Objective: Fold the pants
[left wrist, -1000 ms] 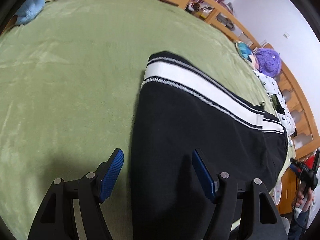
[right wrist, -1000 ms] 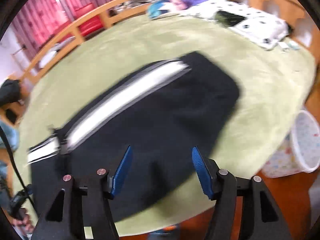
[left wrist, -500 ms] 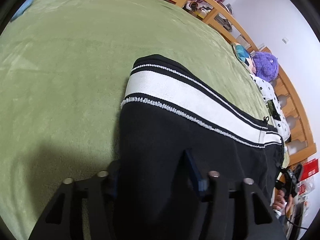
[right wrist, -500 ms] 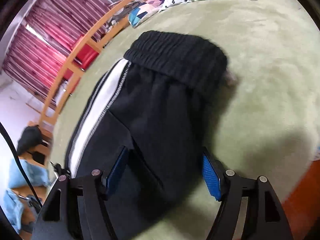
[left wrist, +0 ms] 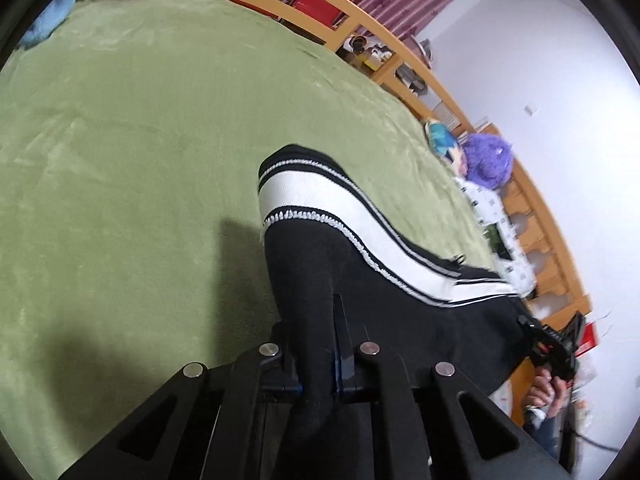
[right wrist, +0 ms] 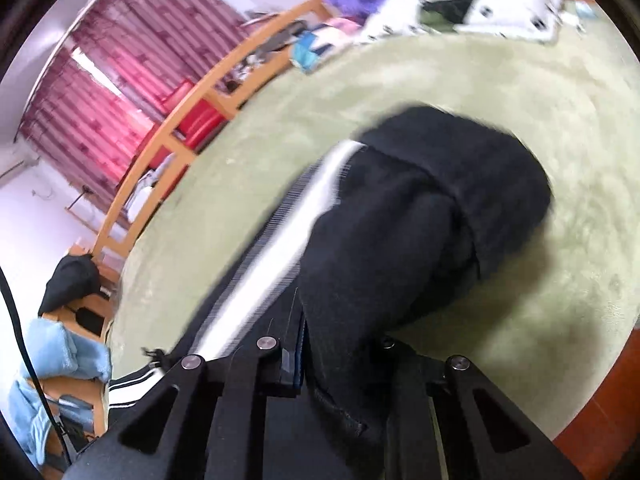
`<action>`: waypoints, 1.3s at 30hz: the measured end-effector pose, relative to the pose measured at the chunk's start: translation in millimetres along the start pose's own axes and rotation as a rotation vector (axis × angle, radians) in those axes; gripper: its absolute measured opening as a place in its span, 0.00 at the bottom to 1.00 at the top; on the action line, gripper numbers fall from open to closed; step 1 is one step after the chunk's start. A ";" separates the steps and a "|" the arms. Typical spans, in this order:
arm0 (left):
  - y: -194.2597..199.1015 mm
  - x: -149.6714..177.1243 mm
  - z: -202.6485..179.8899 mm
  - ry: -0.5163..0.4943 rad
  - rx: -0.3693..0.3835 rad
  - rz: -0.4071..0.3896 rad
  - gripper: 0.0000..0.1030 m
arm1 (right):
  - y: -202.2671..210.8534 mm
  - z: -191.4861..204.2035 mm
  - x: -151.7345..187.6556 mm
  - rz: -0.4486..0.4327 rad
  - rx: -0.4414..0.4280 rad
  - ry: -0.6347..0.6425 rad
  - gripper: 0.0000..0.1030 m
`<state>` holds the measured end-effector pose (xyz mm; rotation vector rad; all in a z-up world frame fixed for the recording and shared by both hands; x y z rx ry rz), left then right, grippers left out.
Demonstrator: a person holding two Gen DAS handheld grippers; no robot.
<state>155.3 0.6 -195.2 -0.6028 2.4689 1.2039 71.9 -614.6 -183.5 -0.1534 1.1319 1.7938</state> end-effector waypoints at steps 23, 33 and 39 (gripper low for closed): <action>91.9 -39.3 152.4 0.028 -0.291 -0.024 0.29 | -35.2 84.0 143.2 0.311 -0.075 -0.031 0.24; 138.8 -14.3 145.6 -0.061 -0.348 -0.095 0.65 | 0.5 86.9 147.6 0.258 0.028 0.067 0.50; 140.7 0.7 138.0 -0.037 -0.247 -0.124 0.65 | 2.5 57.7 140.8 0.150 -0.020 -0.115 0.66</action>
Point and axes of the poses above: each gripper's, at about its wrist camera, not at the fingertips, and y roughly against the way its jaws point, z to its left, x to its underside, the point moved 2 cm from there along -y, roughly the way its jaws point, and after that the axes turned 1 degree about -x, right-handed, at the moved point
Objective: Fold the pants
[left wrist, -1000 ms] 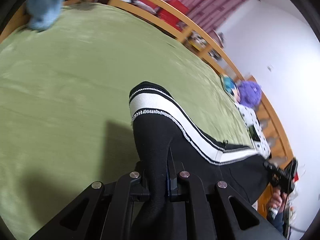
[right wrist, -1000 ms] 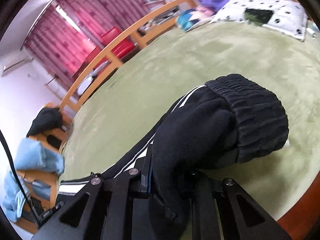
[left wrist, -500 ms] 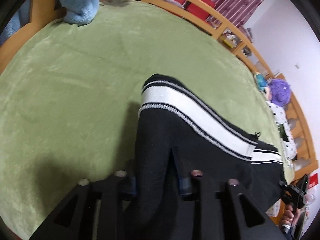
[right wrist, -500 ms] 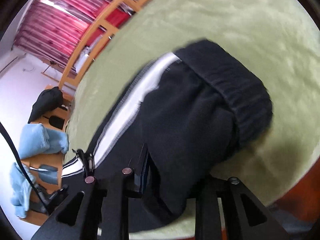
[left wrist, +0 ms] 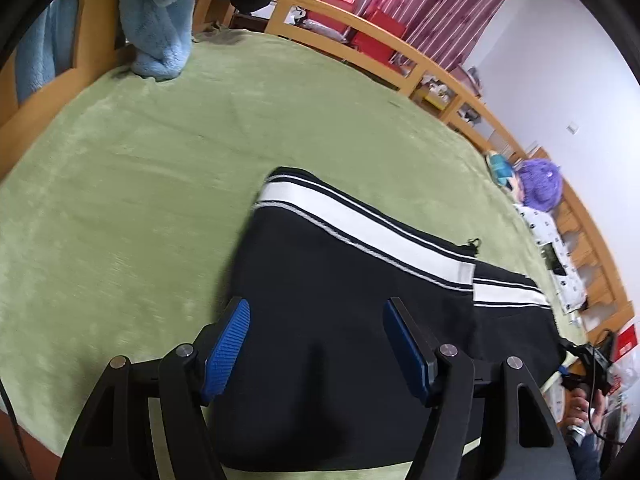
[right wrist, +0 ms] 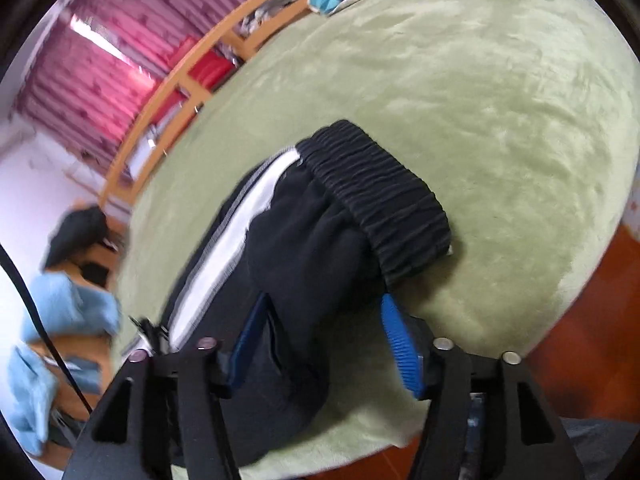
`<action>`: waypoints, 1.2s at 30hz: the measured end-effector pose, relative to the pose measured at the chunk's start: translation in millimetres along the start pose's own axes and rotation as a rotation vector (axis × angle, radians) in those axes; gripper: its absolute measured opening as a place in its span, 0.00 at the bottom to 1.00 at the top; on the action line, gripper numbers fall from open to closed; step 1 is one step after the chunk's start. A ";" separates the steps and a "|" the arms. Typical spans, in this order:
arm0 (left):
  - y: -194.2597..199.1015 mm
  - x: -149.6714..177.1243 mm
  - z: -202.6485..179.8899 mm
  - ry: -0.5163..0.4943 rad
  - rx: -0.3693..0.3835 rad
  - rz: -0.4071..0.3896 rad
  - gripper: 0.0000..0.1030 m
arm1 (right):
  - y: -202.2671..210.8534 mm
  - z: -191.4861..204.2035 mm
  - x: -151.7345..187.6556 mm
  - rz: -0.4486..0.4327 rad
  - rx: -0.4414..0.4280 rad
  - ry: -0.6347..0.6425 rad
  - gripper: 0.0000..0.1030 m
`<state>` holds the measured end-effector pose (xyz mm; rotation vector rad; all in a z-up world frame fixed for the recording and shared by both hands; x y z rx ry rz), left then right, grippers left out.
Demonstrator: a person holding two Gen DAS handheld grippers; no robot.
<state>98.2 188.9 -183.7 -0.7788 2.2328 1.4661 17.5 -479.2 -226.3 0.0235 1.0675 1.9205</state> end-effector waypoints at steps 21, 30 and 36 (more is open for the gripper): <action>9.2 37.5 -14.7 0.033 -0.066 0.046 0.65 | -43.3 62.3 -27.0 -0.106 -0.095 0.236 0.22; 23.5 55.0 -5.1 0.101 -0.188 0.030 0.65 | -83.3 -19.5 -33.1 0.188 -0.038 -0.062 0.39; 18.8 75.8 24.6 0.215 -0.179 0.070 0.68 | -47.8 -3.7 -25.2 0.119 0.100 0.081 0.50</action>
Point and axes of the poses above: each gripper's, at about its wrist camera, not at the fingertips, and y roughly against the way its jaws point, z to its left, x to its underside, the point moved 2 cm from there along -y, roughly the way its jaws point, and after that the axes turned 1 degree about -x, right-handed, at the moved point
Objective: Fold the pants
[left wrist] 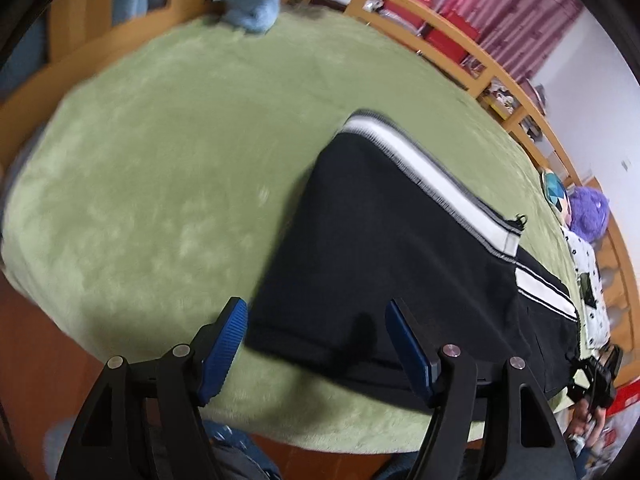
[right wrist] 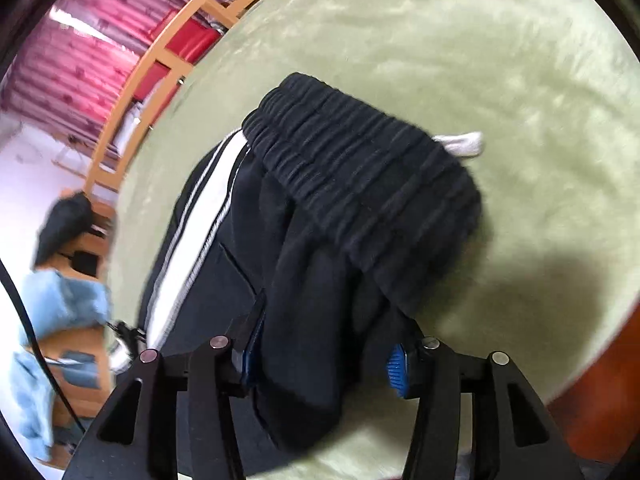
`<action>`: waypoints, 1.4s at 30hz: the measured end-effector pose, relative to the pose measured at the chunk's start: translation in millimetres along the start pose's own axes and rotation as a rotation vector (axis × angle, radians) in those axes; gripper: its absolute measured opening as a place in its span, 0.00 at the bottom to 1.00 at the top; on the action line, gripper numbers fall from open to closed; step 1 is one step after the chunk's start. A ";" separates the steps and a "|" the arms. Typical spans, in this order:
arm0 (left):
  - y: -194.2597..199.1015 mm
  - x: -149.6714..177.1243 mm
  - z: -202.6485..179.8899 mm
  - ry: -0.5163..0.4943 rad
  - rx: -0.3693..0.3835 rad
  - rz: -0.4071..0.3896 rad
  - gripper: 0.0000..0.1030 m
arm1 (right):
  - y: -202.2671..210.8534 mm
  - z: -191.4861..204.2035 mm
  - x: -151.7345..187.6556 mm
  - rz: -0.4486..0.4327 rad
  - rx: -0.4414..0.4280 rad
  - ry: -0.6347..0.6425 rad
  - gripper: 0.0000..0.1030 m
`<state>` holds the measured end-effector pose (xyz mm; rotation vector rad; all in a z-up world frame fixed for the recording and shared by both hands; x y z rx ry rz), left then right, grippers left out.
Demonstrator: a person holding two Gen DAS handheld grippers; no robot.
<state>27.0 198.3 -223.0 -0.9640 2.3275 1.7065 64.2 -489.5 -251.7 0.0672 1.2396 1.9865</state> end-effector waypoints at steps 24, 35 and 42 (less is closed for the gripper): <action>31.9 -12.6 -50.0 -0.073 0.036 -0.207 0.20 | 51.5 28.1 23.2 -0.214 0.086 0.254 0.60; 136.6 7.6 -289.1 -0.617 0.065 -0.394 0.19 | 78.7 -13.7 17.4 -0.240 0.057 0.157 0.60; 111.6 76.8 -487.8 -0.820 0.284 -0.309 0.18 | 116.2 -23.4 29.1 -0.302 0.164 0.259 0.60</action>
Point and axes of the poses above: each gripper's, at about its wrist camera, not at the fingertips, and y roughly against the way its jaws point, z to its left, x to its underside, the point moved 2 cm from there along -y, roughly the way its jaws point, and after that the axes turned 1 degree about -x, right-handed, at the moved point
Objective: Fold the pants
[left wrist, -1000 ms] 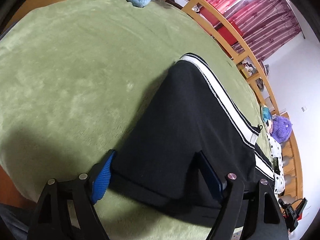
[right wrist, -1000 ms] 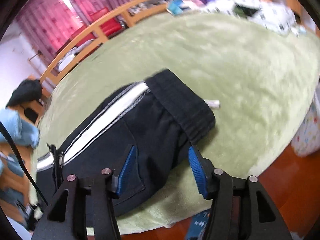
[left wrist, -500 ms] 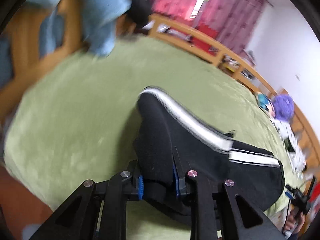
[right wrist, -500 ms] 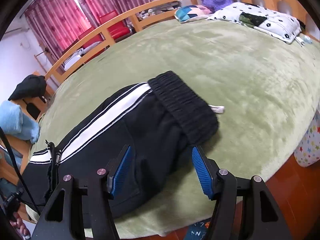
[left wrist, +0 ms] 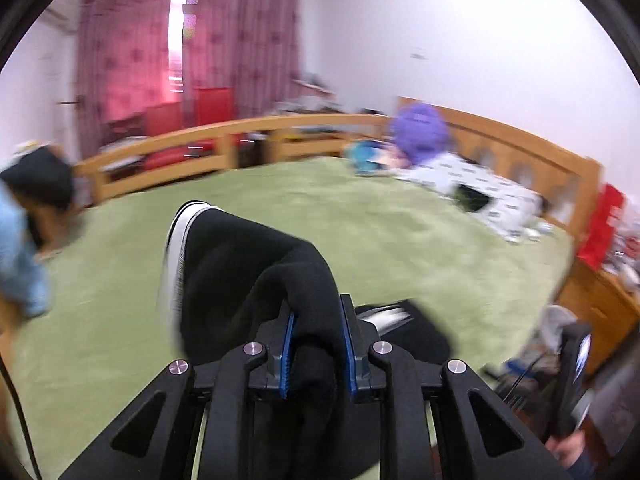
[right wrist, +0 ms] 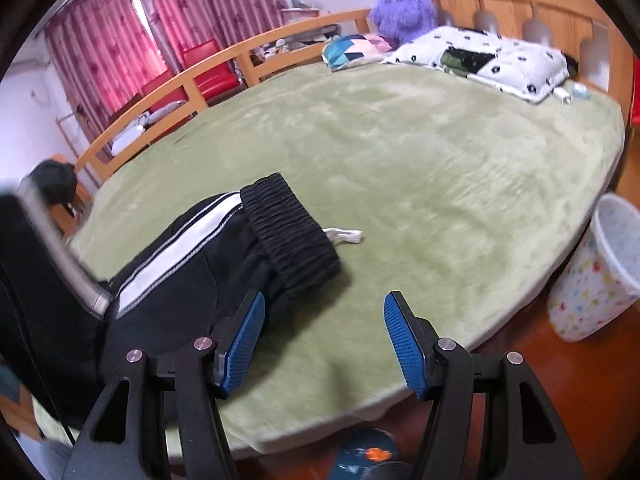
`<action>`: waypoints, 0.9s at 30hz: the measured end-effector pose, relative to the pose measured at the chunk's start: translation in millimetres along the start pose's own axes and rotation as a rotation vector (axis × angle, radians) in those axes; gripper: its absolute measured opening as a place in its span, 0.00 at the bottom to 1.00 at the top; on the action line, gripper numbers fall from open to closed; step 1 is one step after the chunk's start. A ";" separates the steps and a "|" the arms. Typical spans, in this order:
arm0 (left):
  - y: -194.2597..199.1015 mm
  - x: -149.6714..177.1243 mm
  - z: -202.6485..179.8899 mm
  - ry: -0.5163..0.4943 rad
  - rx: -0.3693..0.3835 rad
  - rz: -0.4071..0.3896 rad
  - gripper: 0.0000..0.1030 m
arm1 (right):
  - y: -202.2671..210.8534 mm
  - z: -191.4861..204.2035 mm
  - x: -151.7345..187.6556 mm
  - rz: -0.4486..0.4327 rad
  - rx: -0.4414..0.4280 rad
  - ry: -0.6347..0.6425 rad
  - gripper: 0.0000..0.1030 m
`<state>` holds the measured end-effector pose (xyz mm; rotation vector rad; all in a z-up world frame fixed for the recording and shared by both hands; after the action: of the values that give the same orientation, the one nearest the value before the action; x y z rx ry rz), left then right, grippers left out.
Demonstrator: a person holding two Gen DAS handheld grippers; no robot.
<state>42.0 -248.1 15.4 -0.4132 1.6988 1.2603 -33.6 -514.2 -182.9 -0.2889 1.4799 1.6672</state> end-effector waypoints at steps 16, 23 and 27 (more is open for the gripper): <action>-85.1 92.7 37.9 0.231 0.045 0.241 0.50 | -26.8 -20.0 -36.2 0.080 -0.220 -0.010 0.60; -72.4 167.1 98.9 0.421 -0.015 0.341 0.57 | -102.6 20.1 -45.2 0.309 -0.298 0.000 0.35; -73.4 212.5 92.1 0.453 0.084 0.385 0.68 | -60.7 22.4 -34.6 0.158 -0.397 0.109 0.16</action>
<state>34.4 -144.0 -204.0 -0.3489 2.2903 1.4354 38.6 -514.2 -195.9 -0.4947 1.2649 2.1009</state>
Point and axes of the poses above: each gripper's, at about its wrist camera, not at the fingertips, and y roughly against the way its jaws point, z to its left, x to its underside, the point moved 2 cm from there along -y, roughly the way its jaws point, and after that the axes turned 1 degree about -x, right-handed, at the moved point
